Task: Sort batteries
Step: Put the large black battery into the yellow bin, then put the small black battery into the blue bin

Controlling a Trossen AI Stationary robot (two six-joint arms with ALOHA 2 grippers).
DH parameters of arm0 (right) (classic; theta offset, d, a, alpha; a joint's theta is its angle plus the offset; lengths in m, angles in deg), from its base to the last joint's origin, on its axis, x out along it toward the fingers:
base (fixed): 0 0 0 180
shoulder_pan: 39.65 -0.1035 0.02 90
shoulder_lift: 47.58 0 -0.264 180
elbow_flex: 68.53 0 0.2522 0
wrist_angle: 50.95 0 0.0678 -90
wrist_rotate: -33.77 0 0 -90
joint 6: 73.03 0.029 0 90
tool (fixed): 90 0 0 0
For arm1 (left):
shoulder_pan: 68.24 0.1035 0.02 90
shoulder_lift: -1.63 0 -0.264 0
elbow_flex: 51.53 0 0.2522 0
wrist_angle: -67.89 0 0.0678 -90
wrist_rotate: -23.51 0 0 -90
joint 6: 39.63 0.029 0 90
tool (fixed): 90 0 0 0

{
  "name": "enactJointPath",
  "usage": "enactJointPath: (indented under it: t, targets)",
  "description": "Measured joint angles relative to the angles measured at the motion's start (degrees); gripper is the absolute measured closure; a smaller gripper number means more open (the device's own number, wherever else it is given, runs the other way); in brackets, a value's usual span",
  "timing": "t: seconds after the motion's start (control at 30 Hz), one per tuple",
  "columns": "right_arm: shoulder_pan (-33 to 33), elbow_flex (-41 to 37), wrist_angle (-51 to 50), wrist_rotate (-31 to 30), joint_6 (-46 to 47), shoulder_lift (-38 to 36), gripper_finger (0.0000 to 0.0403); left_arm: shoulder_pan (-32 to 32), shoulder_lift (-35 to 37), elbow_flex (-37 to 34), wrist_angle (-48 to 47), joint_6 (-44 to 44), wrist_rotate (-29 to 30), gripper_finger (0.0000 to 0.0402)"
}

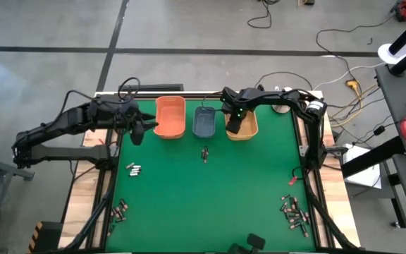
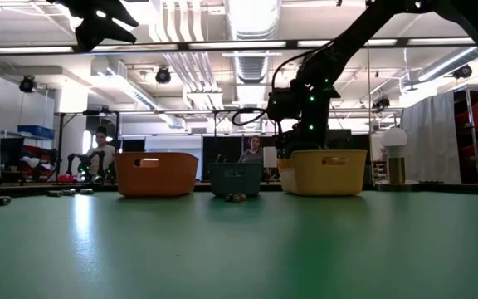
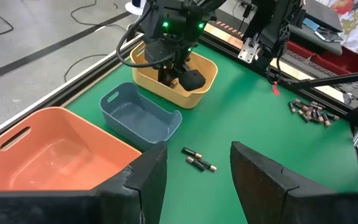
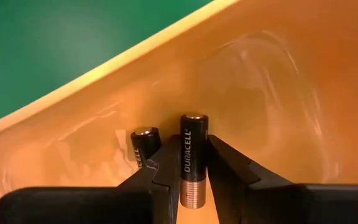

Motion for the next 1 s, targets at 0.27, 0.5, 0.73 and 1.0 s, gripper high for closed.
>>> enactJointPath:
  t: [0.27, 0.5, 0.73, 1.0]
  targets:
    - [0.0, 0.0, 0.0, -0.2, 1.3, -1.7, 0.0283, 0.0, 1.5, 0.0, 0.0, 0.5, 0.0, 0.0246]
    - [-0.3, 2.3, -1.9, -0.2, 4.6, -7.8, 0.0245, 0.0, 3.4, 0.0, 0.0, 1.9, 0.8, 0.0246]
    - [-6.3, 3.2, 2.5, 0.0, 15.8, -17.5, 0.0226, 0.0, 4.8, 0.0, 0.0, 2.8, 0.8, 0.0246]
    - [-24.2, -0.2, 11.8, -11.2, 26.9, -20.5, 0.0226, 0.0, 6.1, 0.0, -0.2, 6.4, 0.8, 0.0246]
